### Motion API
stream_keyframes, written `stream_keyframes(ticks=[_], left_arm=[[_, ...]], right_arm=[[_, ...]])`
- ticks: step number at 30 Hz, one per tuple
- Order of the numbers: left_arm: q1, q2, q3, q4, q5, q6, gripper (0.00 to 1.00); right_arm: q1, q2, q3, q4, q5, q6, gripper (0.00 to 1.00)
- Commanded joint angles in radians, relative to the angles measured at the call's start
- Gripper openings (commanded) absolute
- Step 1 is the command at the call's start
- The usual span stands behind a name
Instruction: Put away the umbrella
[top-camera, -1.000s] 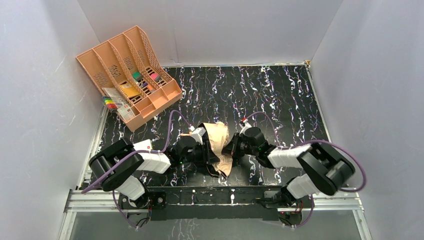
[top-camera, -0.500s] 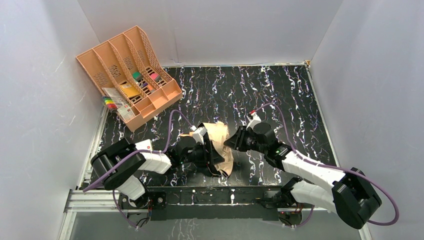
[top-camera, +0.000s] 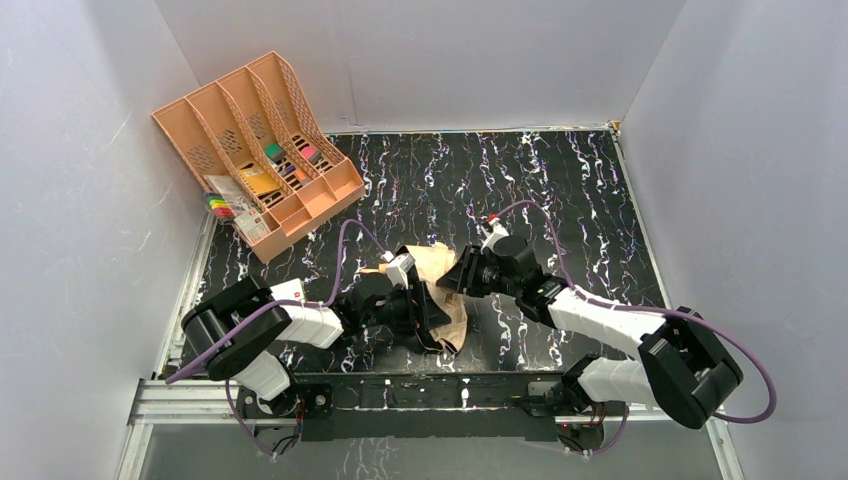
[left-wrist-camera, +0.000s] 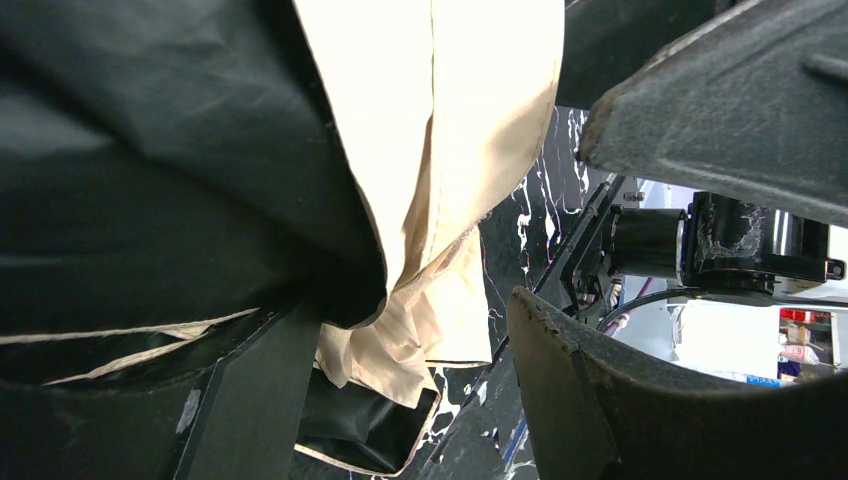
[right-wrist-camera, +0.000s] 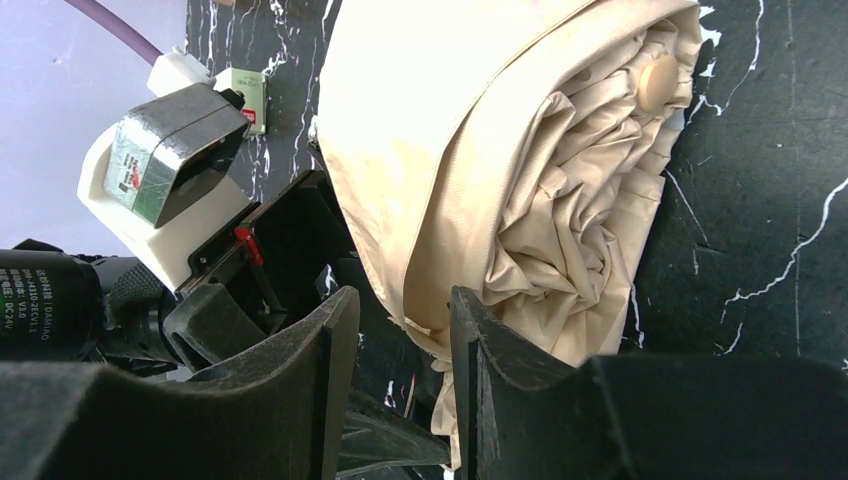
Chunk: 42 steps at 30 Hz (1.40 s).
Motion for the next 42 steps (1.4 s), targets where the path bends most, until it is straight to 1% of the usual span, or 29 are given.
stream_keyframes(ticks=[1, 8, 20, 22, 26, 28, 29, 32, 38, 42], left_arm=[[-0.006, 0.019, -0.035, -0.131, -0.045, 0.039, 0.68], [-0.007, 0.010, -0.043, -0.136, -0.052, 0.039, 0.69], [-0.008, 0.011, -0.046, -0.137, -0.049, 0.042, 0.69], [-0.008, 0.009, -0.048, -0.137, -0.050, 0.041, 0.69], [-0.010, 0.002, -0.054, -0.135, -0.053, 0.038, 0.69], [-0.010, -0.006, -0.059, -0.135, -0.057, 0.034, 0.70], [-0.010, -0.009, -0.062, -0.133, -0.060, 0.031, 0.71], [-0.010, -0.016, -0.066, -0.133, -0.061, 0.030, 0.73], [-0.011, -0.009, -0.058, -0.132, -0.053, 0.032, 0.73], [-0.010, -0.005, -0.057, -0.126, -0.048, 0.030, 0.74]], right_arm=[[-0.004, 0.033, 0.052, 0.084, -0.028, 0.009, 0.47], [-0.009, 0.087, 0.057, 0.169, -0.075, 0.025, 0.41], [-0.016, 0.152, 0.097, 0.211, -0.087, 0.022, 0.39], [-0.019, 0.169, 0.107, 0.210, -0.093, 0.016, 0.35], [-0.021, 0.171, 0.105, 0.197, -0.108, -0.012, 0.18], [-0.021, 0.153, 0.092, 0.168, -0.108, -0.031, 0.09], [-0.021, 0.137, 0.081, 0.156, -0.111, -0.043, 0.06], [-0.020, 0.073, 0.050, 0.086, -0.127, -0.073, 0.00], [-0.019, -0.093, -0.083, -0.053, -0.181, -0.074, 0.00], [-0.019, -0.208, -0.167, -0.157, -0.188, -0.068, 0.00]])
